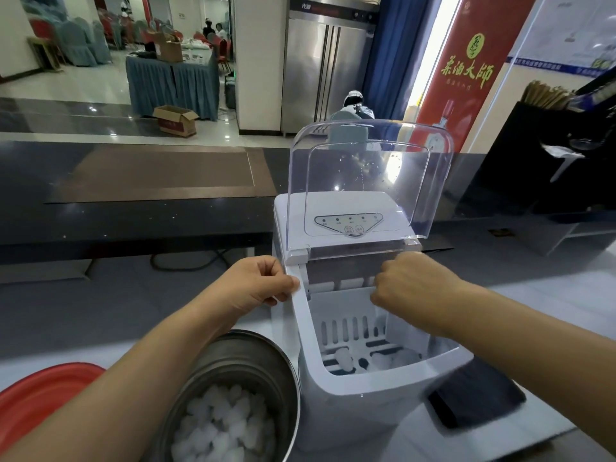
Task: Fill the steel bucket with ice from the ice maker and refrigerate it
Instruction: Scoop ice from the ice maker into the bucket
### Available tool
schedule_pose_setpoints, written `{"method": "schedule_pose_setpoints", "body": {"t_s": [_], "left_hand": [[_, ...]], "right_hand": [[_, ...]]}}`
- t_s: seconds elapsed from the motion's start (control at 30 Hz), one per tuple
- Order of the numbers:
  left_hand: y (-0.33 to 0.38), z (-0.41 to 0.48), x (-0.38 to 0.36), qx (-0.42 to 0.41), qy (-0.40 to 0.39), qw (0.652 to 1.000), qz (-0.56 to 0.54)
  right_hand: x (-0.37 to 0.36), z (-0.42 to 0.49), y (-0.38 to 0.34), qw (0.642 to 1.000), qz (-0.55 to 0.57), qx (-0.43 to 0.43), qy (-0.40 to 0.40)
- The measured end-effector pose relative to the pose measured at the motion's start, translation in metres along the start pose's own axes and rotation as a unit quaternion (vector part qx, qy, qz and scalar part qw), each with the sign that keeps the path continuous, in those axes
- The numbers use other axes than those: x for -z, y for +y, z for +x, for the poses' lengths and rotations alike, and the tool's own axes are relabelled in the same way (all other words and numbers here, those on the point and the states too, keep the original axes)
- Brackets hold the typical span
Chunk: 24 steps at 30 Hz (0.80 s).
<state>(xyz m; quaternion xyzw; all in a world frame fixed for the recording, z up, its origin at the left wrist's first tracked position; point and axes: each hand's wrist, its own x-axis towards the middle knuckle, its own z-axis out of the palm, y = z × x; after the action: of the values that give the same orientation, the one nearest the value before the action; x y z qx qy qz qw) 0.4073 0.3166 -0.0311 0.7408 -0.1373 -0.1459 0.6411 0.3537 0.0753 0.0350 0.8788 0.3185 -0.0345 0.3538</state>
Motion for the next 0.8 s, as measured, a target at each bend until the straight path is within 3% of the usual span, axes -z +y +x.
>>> {"method": "schedule_pose_setpoints", "body": {"t_s": [0.1, 0.3, 0.43, 0.8], "left_hand": [[-0.001, 0.000, 0.000, -0.005, -0.001, 1.000, -0.001], [-0.003, 0.002, 0.000, -0.010, -0.016, 1.000, -0.014], [-0.004, 0.002, 0.001, -0.013, -0.026, 0.999, -0.019], [-0.004, 0.003, 0.005, -0.019, -0.039, 0.999, -0.015]], "right_hand": [[-0.005, 0.001, -0.008, 0.999, -0.005, 0.012, -0.037], [-0.017, -0.005, -0.011, 0.991, 0.074, -0.083, -0.072], [-0.021, -0.004, -0.021, 0.977, 0.163, -0.129, -0.052], [-0.019, 0.015, -0.042, 0.888, 0.409, -0.178, -0.117]]}}
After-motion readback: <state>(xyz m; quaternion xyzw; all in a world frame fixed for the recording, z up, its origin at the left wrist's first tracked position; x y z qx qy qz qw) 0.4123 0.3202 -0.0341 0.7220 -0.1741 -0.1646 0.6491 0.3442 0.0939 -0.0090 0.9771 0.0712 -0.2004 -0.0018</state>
